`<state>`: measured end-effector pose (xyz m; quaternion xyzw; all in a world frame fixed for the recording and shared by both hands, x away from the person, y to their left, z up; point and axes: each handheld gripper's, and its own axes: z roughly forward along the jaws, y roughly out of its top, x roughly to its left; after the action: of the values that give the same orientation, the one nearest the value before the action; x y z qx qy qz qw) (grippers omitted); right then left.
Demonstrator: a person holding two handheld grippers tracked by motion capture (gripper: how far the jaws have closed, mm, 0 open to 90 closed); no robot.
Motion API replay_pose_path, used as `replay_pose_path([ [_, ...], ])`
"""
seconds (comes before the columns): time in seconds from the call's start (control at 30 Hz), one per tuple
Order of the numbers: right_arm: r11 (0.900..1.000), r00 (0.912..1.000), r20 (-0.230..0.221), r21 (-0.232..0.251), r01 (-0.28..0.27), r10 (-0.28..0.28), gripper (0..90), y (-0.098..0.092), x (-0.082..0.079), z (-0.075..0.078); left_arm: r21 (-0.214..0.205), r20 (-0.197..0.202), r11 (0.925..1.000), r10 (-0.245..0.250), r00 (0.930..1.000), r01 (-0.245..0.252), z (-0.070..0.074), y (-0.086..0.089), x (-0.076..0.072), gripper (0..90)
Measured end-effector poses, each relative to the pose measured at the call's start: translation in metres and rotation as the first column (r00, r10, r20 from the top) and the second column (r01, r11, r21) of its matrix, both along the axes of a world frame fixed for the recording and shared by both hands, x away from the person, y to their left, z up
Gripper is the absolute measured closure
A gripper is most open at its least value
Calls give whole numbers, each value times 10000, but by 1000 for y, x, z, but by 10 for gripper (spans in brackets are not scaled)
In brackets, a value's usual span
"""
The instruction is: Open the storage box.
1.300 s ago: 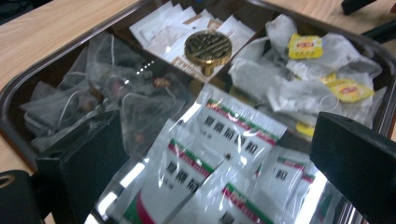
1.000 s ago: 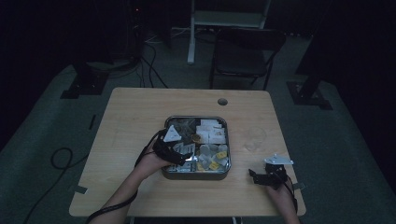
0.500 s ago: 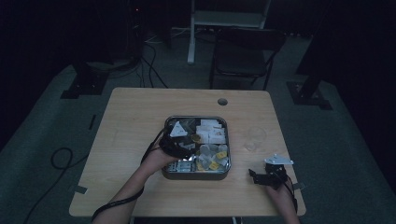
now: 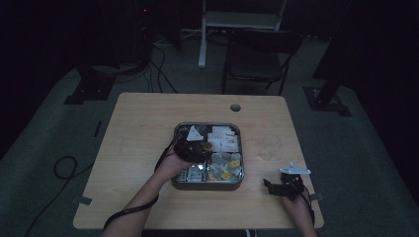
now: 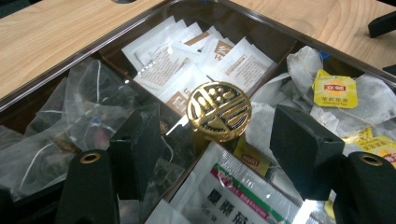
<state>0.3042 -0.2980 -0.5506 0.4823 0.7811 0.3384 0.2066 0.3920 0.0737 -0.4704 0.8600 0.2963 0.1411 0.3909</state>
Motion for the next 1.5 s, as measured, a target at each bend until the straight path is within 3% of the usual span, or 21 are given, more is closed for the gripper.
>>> replay_pose_path([
  [0.43, 10000, 10000, -10, 14, -2, 2, 136, 0, 0, 0, 365, 110, 9993, -51, 9999, 47, -6, -15, 4, 453],
  [0.63, 10000, 10000, -10, 13, -2, 2, 136, 0, 0, 0, 323, 216, 9993, 158, 9996, -165, -7, -15, 6, 586],
  [1.07, 10000, 10000, -12, 16, 1, -1, 136, 0, 0, 0, 456, 93, 9987, 209, 9997, -213, -4, -15, 6, 596],
  [1.27, 10000, 10000, -12, 14, 0, 0, 136, 0, 0, 0, 295, 457, 9988, 371, 9983, -384, 2, -13, 2, 597],
  [1.5, 10000, 10000, -12, 16, 0, 0, 136, 0, 0, 0, 292, 696, 9983, 482, 9964, -504, 19, -4, -1, 598],
])
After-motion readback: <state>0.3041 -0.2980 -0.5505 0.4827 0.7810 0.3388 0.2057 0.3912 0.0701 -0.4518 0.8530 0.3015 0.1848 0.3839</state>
